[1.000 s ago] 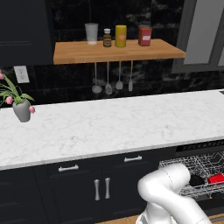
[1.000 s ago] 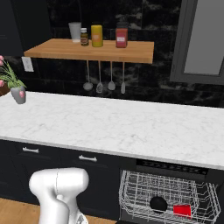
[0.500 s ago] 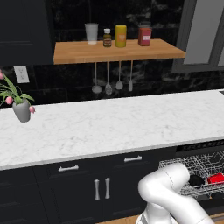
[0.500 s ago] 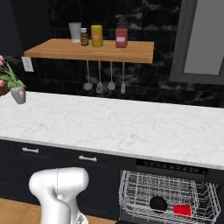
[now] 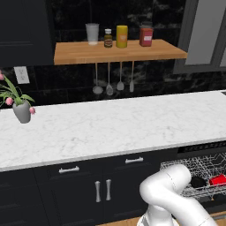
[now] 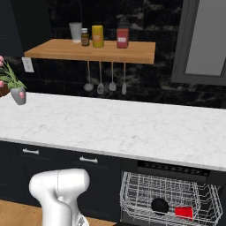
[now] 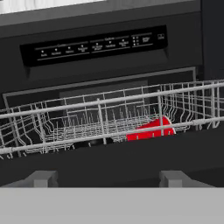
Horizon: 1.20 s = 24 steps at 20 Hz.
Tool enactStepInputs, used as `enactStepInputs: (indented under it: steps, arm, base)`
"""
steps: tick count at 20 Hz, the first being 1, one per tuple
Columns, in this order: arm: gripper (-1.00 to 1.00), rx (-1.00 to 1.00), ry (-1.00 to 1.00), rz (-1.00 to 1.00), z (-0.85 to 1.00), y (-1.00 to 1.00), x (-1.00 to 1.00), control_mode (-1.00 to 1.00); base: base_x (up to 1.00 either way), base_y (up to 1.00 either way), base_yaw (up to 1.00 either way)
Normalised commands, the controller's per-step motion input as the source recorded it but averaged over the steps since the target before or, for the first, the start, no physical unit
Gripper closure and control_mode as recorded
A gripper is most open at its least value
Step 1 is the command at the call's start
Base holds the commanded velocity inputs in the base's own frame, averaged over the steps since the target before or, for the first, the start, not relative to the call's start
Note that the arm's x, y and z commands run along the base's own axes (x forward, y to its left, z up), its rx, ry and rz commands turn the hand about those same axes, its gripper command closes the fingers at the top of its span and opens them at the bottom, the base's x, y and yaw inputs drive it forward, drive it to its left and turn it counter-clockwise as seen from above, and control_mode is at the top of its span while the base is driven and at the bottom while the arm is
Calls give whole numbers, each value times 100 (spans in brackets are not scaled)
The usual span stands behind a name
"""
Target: Pick up the cup and bowl from the counter, place them in the dishwasher, and close the dishwasher door.
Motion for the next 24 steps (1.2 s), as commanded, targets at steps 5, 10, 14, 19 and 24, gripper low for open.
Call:
enactStepInputs:
  steps: [5,10,14,19,24]
  arm:
    - [-100,0,-9,1,-4,14,95,-100]
    - [-100,-4,-11,0,-2,18,100,-100]
    - [-100,-4,-13,0,0,34,100,-100]
    - [-100,-4,-10,0,0,49,100,-100]
    - [-100,-1,-4,0,-3,46,100,-100]
  base:
    - [0,0,0]
    - [0,0,0]
    - [0,0,0]
    - [0,0,0]
    - [0,0,0]
